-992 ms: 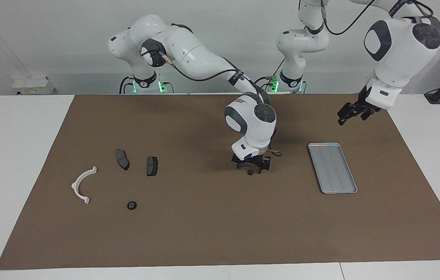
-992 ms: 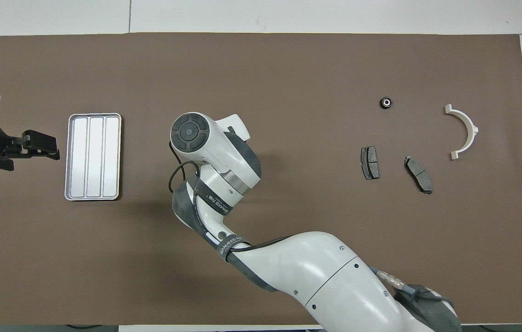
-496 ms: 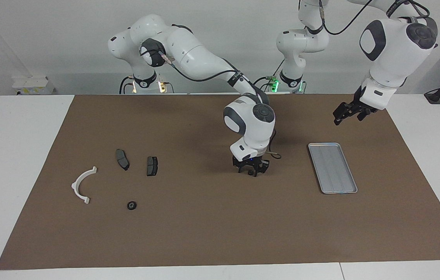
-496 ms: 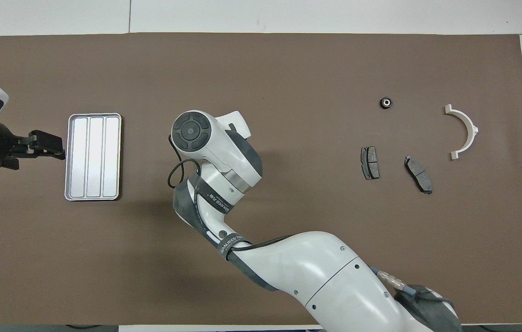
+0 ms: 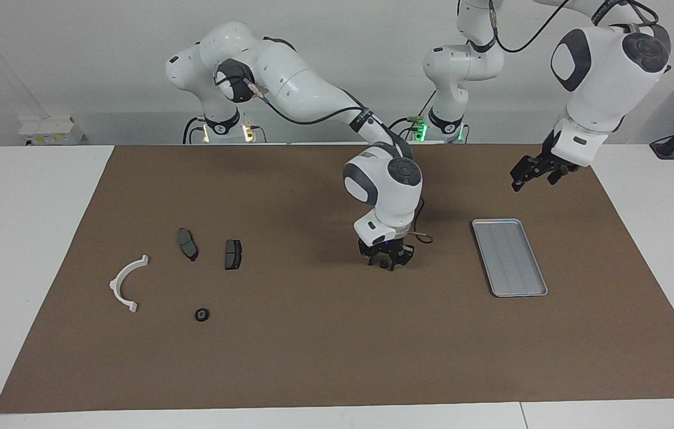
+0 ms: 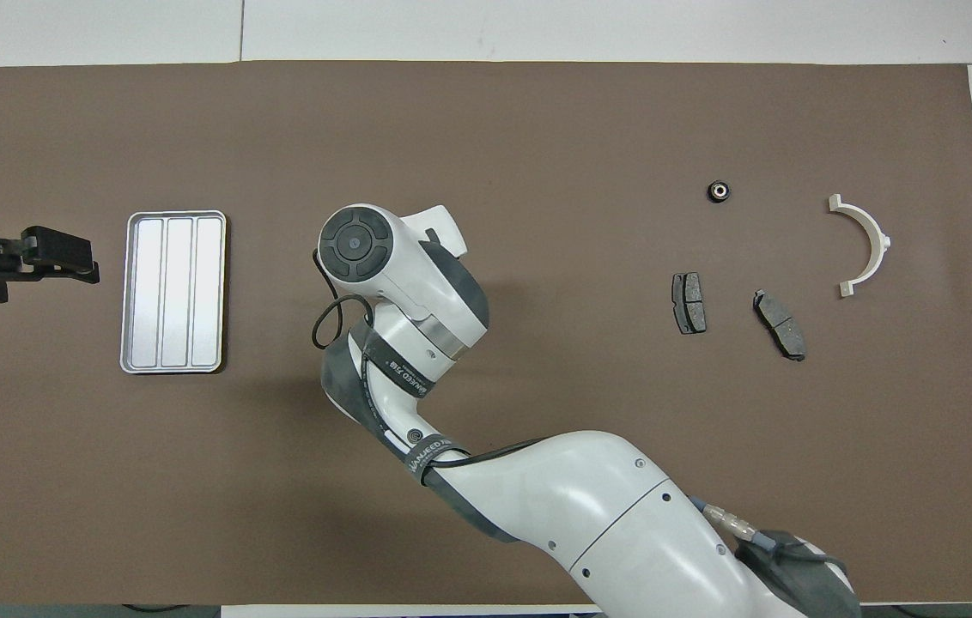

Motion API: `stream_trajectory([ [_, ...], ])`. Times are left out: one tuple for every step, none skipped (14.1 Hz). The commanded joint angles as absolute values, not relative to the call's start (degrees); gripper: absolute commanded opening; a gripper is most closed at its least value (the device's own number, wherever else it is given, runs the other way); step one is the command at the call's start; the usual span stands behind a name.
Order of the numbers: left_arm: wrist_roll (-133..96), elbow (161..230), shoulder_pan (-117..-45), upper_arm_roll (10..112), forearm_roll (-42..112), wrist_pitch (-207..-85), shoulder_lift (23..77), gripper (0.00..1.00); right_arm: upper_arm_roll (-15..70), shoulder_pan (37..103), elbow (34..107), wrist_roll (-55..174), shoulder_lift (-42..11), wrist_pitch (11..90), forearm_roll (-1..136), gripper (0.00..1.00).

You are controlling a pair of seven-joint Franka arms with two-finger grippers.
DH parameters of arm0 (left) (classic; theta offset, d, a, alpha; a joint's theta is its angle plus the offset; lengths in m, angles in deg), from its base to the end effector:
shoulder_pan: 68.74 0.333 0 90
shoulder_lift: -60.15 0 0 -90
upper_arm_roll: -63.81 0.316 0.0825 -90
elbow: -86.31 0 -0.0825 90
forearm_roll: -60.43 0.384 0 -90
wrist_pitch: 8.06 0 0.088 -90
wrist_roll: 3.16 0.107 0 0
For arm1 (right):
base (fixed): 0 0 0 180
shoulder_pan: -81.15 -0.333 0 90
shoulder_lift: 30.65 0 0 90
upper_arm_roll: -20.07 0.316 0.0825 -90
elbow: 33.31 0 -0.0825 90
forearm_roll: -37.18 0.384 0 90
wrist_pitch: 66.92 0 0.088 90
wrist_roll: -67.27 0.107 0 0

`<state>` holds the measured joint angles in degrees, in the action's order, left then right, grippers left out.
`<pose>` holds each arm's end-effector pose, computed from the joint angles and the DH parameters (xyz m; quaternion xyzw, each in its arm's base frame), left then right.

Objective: Place bearing gear from tray to pile

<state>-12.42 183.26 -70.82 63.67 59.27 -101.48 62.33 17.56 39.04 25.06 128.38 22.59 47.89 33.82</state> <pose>0.5449 -0.0232 0.5932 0.9979 0.0621 -0.0127 0.0088 0.5984 0.5063 0.2900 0.9847 -0.1659 0.0521 0.0064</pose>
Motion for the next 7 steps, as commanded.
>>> stream_trajectory([
  [-12.12, 179.91, -71.47, 63.99, 59.81, -97.45, 61.9, 1.0, 17.96, 40.01, 24.26, 128.98, 23.32, 47.17, 34.1, 0.0],
  [-12.21, 180.17, -71.38, 63.99, 59.81, -97.45, 62.08, 1.0, 18.05, 40.98, 24.09, 126.71, 23.05, 45.25, 34.1, 0.0],
  [-12.3, 180.44, -71.47, 63.99, 59.81, -97.71, 62.17, 1.0, 18.13, 43.25, 23.91, 122.08, 22.01, 42.45, 34.1, 0.0],
  [-12.3, 180.7, -71.38, 63.99, 59.73, -97.88, 62.26, 1.0, 18.14, 45.44, 23.91, 116.81, 19.73, 40.33, 34.19, 0.0],
  [-12.39, 180.7, -71.47, 64.08, 59.73, -97.97, 62.26, 1.0, 18.22, 48.69, 24.0, 111.36, 17.71, 37.7, 34.71, 0.0],
  [-12.39, 180.79, -71.38, 64.08, 59.73, -97.97, 62.26, 1.0, 19.01, 51.68, 24.0, 105.56, 16.21, 35.06, 35.15, 0.0],
  [-12.39, 180.79, -71.38, 63.99, 59.81, -97.89, 62.35, 1.0, 19.54, 54.84, 24.08, 99.41, 14.72, 33.82, 35.24, 0.0],
])
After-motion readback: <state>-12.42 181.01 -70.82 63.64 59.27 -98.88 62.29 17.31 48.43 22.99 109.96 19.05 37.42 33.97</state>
